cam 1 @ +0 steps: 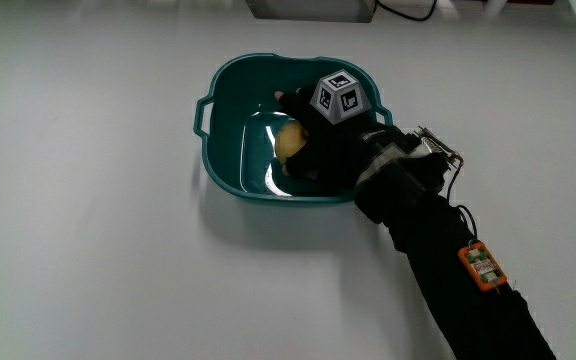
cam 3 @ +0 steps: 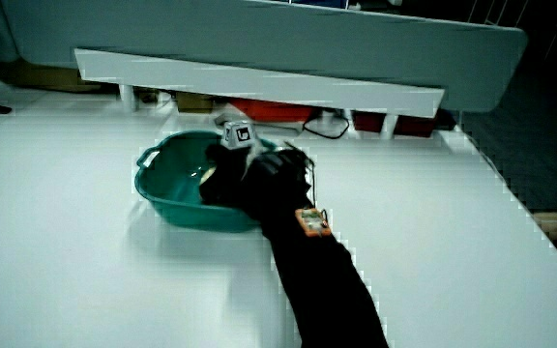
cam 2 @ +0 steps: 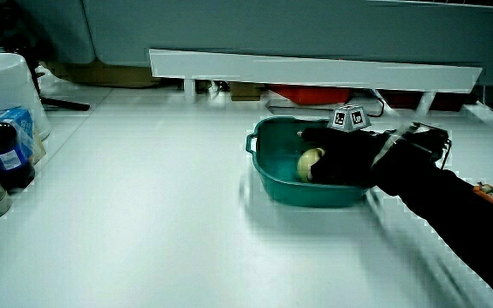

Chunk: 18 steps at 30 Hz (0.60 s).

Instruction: Place pear into plate

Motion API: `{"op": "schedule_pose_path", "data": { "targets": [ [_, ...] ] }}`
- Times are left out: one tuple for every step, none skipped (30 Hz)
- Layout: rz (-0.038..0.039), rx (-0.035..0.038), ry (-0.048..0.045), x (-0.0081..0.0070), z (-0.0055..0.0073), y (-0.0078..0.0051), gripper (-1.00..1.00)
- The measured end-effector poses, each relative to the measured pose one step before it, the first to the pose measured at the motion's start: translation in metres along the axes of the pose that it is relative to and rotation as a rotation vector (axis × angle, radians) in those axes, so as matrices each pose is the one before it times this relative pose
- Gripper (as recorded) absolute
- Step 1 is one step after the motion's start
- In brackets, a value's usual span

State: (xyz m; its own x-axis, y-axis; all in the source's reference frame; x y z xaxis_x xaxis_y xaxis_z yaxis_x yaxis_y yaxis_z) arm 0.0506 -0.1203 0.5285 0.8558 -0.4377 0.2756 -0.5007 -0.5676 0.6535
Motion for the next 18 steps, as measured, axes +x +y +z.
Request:
{"op": "schedule_pose_path", "data": {
  "targets": [
    [-0.00623, 0.00575, 0.00228, 0.00047, 0.00066, -0.00093, -1.00],
    [0.01168, -0.00177, 0.00777, 0.00056, 0.00065, -0.00084, -1.00],
    [0.00223, 0.00277, 0.00213, 0.00081, 0.00054, -0.00152, -1.00],
    [0.00320, 0.00796, 0.00501, 0.00059, 0.00156, -0.00252, -1.00],
    [-0.00049, -0.01077, 0.00024, 0.00316, -0.00170, -0.00004, -1.00],
    [-0.01506, 0.02514, -0.00697, 0.00216, 0.00118, -0.00357, -1.00],
    [0.02410, 0.01030, 0.01579, 0.00164, 0.00130, -0.00434, -1.00],
    [-0.00383, 0.00451, -0.00368, 0.00275, 0.00047, -0.00306, -1.00],
    [-0.01227, 0.02188, 0.00275, 0.00197, 0.00181, -0.00487, -1.00],
    [0.01127, -0.00158, 0.00313, 0.00239, 0.00088, -0.00392, -1.00],
    [0.00715, -0.00654, 0.00079, 0.00403, -0.00083, -0.00230, -1.00],
    [-0.02189, 0.02482, -0.00174, 0.00464, -0.00081, -0.00355, -1.00],
    [0.03545, -0.01702, 0.02758, 0.00216, 0.00149, -0.00457, -1.00],
    [0.03545, -0.01702, 0.02758, 0.00196, 0.00147, -0.00467, -1.00],
    [-0.01649, 0.02888, -0.02639, 0.00086, 0.00246, -0.00746, -1.00],
    [-0.01649, 0.02888, -0.02639, 0.00105, 0.00265, -0.00737, -1.00],
    [-0.01649, 0.02888, -0.02639, 0.00124, 0.00283, -0.00727, -1.00],
    [-0.00734, 0.02686, -0.00786, -0.00028, 0.00431, -0.00716, -1.00]
  ]
}}
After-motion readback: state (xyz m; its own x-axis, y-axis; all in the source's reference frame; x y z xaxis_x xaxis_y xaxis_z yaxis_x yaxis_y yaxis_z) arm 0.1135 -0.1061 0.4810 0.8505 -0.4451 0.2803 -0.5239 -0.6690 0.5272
